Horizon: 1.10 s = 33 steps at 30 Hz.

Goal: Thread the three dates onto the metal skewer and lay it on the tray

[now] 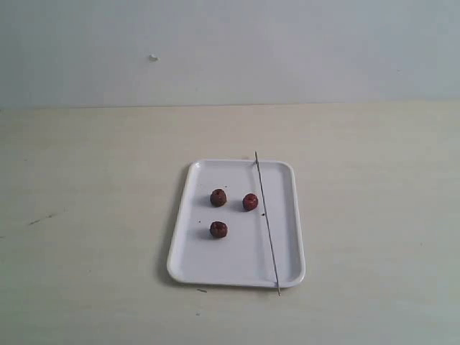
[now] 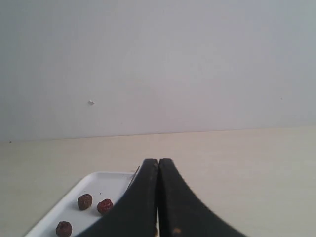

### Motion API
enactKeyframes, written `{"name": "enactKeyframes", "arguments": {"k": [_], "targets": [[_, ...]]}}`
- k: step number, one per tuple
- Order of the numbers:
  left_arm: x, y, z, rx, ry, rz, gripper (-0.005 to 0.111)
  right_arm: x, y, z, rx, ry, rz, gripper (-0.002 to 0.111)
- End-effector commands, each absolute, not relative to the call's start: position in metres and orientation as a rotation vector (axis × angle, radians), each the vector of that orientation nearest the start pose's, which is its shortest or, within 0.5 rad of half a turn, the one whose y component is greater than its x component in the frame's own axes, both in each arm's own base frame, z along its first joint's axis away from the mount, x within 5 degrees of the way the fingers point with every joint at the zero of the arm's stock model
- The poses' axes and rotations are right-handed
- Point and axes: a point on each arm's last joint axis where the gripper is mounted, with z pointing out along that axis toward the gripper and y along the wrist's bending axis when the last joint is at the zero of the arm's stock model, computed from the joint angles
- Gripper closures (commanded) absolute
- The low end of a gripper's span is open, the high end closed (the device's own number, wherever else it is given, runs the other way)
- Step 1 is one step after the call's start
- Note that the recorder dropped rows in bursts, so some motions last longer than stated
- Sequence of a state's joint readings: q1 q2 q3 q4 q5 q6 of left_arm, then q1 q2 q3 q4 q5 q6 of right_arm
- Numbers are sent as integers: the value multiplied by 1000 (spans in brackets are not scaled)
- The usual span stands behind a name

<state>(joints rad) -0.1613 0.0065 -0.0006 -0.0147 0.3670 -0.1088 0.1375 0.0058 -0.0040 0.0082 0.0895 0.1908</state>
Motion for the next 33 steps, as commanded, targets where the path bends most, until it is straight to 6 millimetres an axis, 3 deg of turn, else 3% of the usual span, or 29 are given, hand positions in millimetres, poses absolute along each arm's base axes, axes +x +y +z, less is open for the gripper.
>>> {"name": "enactKeyframes", "arguments": {"k": [1, 7, 12, 15, 19, 20, 22, 26, 29, 33], "targets": [[53, -9, 182, 41, 1838, -200, 107, 56, 8, 213, 38, 1494, 258, 108], [52, -9, 181, 40, 1846, -201, 107, 53, 7, 228, 34, 1319, 272, 108], [52, -9, 181, 38, 1846, -202, 107, 49, 5, 242, 155, 1160, 441, 108], [52, -9, 181, 38, 1846, -202, 107, 41, 3, 256, 140, 977, 451, 108], [52, -9, 181, 38, 1846, -202, 107, 7, -17, 300, 272, 465, 528, 108], [52, -9, 181, 38, 1846, -202, 107, 2, -20, 315, 287, 439, 496, 108], [52, -9, 181, 38, 1846, -202, 107, 8, -20, 345, 277, 567, 361, 108], [52, -9, 181, 38, 1846, -202, 107, 57, -9, 382, 206, 974, 237, 108], [52, -9, 181, 38, 1846, -202, 107, 112, 6, 395, 99, 1267, 194, 108], [52, -9, 181, 38, 1846, -202, 107, 199, 33, 374, -66, 1701, 238, 108]]}}
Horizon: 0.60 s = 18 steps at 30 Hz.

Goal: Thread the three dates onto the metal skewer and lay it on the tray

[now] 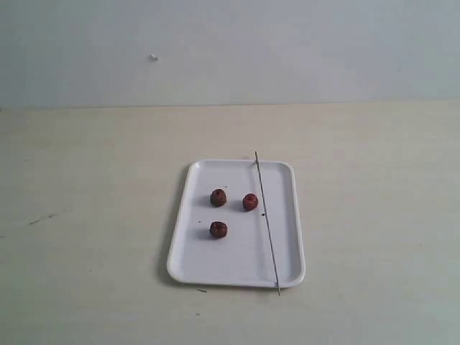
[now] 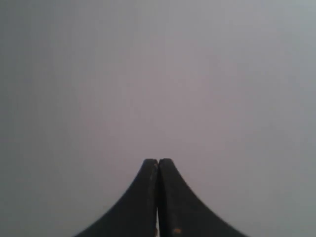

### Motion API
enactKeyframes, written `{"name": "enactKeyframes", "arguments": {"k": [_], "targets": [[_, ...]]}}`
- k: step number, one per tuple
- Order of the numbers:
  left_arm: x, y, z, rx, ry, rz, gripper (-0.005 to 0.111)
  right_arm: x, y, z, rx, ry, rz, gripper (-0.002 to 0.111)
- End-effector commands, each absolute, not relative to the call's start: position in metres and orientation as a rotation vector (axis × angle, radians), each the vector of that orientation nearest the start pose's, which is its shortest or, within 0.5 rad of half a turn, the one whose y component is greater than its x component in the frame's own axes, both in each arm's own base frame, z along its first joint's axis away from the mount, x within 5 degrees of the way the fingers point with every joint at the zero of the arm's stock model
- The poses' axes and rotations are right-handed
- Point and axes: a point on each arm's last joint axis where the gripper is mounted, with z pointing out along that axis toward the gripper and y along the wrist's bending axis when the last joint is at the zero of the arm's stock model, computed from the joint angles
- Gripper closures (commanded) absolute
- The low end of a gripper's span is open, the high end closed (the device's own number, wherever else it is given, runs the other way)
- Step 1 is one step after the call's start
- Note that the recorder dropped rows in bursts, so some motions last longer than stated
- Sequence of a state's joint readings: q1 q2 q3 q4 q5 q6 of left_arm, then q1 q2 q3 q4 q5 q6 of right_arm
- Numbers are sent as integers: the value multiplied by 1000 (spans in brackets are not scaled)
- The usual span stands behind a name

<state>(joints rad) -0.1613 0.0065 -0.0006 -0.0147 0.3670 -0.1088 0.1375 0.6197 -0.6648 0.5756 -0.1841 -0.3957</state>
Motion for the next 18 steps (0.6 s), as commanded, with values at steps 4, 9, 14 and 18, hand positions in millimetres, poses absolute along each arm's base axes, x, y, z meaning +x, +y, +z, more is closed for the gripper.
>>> {"name": "enactKeyframes", "arguments": {"k": [4, 9, 14, 18], "targets": [[52, -9, 181, 38, 1846, -202, 107, 268, 52, 334, -235, 2068, 266, 108], [52, -9, 181, 38, 1846, -202, 107, 317, 58, 289, -213, 2462, 267, 108], [52, -9, 181, 38, 1846, -202, 107, 326, 56, 259, -248, 2816, 201, 108], [52, -9, 181, 38, 1846, -202, 107, 317, 70, 253, -331, 2926, 211, 108]]}}
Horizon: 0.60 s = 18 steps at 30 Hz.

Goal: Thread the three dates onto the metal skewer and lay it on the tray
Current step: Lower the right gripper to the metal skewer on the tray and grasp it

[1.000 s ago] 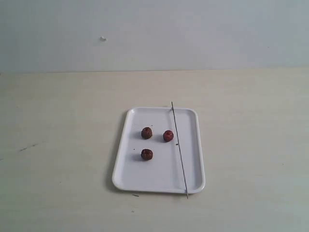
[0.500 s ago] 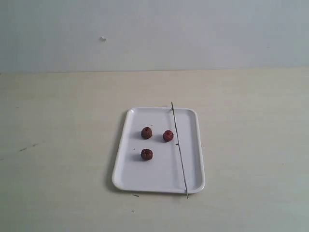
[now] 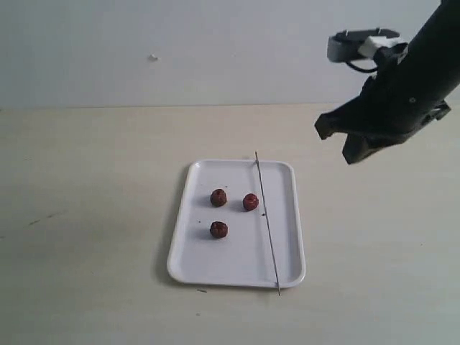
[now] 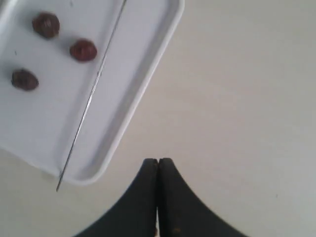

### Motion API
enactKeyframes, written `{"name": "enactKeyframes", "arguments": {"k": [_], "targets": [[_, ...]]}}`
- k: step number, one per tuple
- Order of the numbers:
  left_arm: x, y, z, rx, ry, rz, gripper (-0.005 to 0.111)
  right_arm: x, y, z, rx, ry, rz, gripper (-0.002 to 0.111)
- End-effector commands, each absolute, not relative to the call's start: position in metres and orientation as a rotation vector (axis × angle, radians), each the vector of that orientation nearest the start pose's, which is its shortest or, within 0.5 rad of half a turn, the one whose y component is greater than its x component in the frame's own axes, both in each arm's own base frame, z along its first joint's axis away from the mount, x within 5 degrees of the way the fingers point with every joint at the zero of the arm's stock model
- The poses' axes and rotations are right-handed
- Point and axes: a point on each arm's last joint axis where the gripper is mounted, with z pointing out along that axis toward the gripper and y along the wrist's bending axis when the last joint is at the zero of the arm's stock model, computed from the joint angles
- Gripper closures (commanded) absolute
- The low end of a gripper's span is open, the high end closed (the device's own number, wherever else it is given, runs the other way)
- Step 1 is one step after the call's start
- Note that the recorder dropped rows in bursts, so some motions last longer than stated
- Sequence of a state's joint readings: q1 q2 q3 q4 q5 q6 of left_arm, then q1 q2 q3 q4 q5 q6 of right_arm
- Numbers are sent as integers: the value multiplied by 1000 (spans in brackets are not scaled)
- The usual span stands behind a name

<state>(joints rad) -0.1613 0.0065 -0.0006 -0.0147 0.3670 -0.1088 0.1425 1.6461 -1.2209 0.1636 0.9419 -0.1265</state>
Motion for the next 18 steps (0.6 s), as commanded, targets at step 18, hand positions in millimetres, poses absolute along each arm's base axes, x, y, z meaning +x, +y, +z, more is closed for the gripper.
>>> {"name": "enactKeyframes", "arguments": {"k": [18], "targets": [[52, -9, 181, 37, 1846, -204, 107, 315, 169, 196, -452, 2958, 338, 107]]}}
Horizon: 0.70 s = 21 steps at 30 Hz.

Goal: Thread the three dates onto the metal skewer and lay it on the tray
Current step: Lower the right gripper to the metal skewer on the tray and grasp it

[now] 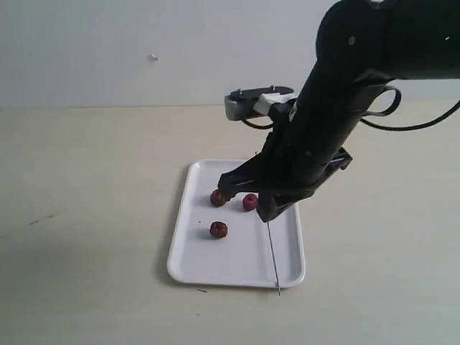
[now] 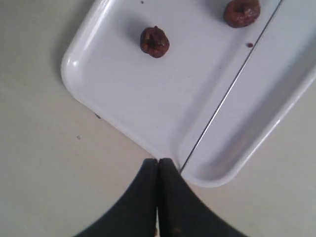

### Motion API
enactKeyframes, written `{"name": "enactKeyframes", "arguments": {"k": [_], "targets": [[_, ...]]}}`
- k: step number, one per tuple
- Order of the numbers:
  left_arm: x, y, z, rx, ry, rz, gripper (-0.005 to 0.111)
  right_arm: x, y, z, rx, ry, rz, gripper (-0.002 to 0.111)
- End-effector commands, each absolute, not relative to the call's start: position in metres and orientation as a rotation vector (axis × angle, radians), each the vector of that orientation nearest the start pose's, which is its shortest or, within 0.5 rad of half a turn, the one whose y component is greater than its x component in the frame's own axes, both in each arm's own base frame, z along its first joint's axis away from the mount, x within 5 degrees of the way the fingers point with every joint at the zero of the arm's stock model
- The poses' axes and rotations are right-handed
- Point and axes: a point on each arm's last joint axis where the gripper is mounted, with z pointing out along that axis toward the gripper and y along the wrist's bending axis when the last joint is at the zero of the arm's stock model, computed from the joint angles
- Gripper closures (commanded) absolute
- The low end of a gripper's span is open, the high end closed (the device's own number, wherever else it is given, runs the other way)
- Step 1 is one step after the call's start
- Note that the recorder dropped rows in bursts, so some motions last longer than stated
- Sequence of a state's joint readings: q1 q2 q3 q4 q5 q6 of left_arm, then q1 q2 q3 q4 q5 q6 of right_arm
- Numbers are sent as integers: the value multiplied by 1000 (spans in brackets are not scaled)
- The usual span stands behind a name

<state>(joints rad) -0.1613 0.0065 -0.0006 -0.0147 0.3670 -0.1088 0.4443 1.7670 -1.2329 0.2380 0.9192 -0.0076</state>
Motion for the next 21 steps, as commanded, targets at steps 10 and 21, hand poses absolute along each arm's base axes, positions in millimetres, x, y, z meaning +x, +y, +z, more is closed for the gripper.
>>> {"name": "enactKeyframes", "arguments": {"k": [10, 21], "targets": [[52, -9, 181, 37, 1846, -204, 107, 330, 166, 145, -284, 3038, 166, 64], [52, -9, 181, 37, 1846, -204, 107, 338, 169, 120, -249, 3026, 163, 65]]}}
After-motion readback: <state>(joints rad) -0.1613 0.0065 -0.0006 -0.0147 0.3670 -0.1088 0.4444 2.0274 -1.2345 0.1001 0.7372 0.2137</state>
